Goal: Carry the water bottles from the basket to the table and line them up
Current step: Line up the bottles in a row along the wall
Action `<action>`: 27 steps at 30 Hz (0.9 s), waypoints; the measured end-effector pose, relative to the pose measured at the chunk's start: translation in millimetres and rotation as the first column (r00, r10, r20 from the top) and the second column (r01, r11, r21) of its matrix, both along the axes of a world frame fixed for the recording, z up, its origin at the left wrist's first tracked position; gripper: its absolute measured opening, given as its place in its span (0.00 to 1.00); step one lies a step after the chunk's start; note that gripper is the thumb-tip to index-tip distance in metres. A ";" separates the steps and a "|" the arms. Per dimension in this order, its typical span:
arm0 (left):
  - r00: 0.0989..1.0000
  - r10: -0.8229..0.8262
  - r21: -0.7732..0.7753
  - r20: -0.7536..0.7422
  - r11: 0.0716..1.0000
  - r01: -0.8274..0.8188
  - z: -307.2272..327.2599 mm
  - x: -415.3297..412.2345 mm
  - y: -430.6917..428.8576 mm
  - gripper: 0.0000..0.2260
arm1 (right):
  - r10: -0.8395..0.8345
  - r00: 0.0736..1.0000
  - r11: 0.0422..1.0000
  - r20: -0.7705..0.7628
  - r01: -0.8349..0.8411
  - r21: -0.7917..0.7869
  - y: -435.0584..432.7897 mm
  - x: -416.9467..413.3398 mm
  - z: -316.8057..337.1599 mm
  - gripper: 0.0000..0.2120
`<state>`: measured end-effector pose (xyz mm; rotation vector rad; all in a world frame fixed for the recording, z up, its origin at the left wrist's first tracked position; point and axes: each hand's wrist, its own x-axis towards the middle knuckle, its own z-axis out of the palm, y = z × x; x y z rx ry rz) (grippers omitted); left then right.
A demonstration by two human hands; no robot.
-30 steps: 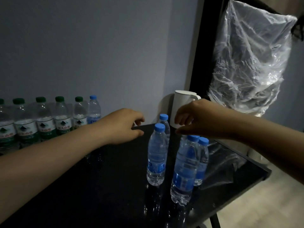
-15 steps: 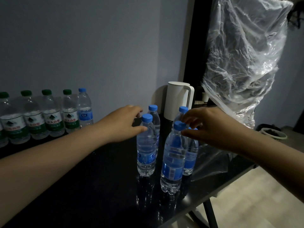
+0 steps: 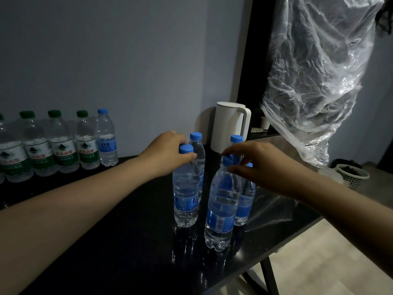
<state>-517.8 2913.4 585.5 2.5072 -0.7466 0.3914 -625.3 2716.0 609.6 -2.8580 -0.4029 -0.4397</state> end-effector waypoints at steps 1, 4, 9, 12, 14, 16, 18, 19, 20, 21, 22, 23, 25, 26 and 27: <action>1.000 -0.020 0.018 -0.011 1.000 0.020 1.7 0.4 0.9 0.08 | -0.001 1.000 1.000 0.012 0.001 0.000 -0.3 1.1 -1.0 0.19; 0.996 -0.079 0.060 -0.049 0.995 0.082 8.0 0.4 4.1 0.05 | -0.010 0.999 1.000 0.050 0.010 -0.008 0.3 4.6 -3.8 0.18; 0.991 -0.128 0.095 -0.044 0.987 0.132 9.6 -0.5 7.4 0.07 | -0.006 0.997 1.000 0.072 0.007 -0.018 1.1 8.2 -7.2 0.18; 0.989 -0.140 0.122 -0.042 0.982 0.144 10.5 0.8 8.6 0.08 | -0.016 0.996 1.000 0.083 0.017 -0.009 0.5 8.6 -8.4 0.18; 0.987 -0.152 0.141 -0.052 0.977 0.158 11.9 2.4 10.2 0.09 | -0.028 0.996 1.000 0.083 0.028 0.003 1.4 8.7 -8.9 0.18; 0.985 -0.158 0.136 -0.072 0.976 0.167 12.4 3.4 11.6 0.11 | -0.042 0.995 0.999 0.088 0.041 0.012 2.1 9.2 -9.6 0.18; 0.984 -0.160 0.109 -0.082 0.980 0.169 11.5 3.9 12.4 0.12 | -0.061 0.993 0.998 0.097 0.059 0.021 2.9 10.0 -10.8 0.18; 0.983 -0.162 0.097 -0.081 0.981 0.170 10.7 4.5 12.6 0.12 | -0.072 0.992 0.997 0.108 0.071 0.019 3.1 10.6 -11.4 0.17; 0.983 -0.164 0.091 -0.080 0.981 0.171 10.0 5.2 12.8 0.12 | -0.086 0.989 0.996 0.122 0.085 0.015 3.2 11.5 -12.4 0.17; 0.983 -0.164 0.090 -0.081 0.981 0.171 9.5 5.5 12.8 0.12 | -0.101 0.986 0.995 0.133 0.100 0.013 3.6 12.3 -13.2 0.18; 0.983 -0.163 0.088 -0.083 0.982 0.170 9.3 5.7 13.0 0.12 | -0.116 0.984 0.993 0.138 0.115 0.018 4.0 13.0 -14.1 0.19; 0.983 -0.162 0.085 -0.085 0.982 0.169 9.2 5.7 13.1 0.12 | -0.130 0.982 0.991 0.139 0.127 0.028 4.7 13.9 -15.1 0.20; 0.983 -0.163 0.070 -0.087 0.983 0.169 8.9 4.8 13.6 0.12 | -0.139 0.981 0.990 0.133 0.132 0.054 5.5 14.8 -16.2 0.22; 0.983 -0.163 0.054 -0.087 0.984 0.168 8.3 3.7 13.5 0.12 | -0.127 0.985 0.990 0.114 0.119 0.072 4.9 14.9 -16.1 0.22; 0.983 -0.161 0.035 -0.084 0.986 0.164 7.5 2.6 13.6 0.12 | -0.102 0.992 0.991 0.078 0.094 0.097 3.4 14.6 -15.4 0.22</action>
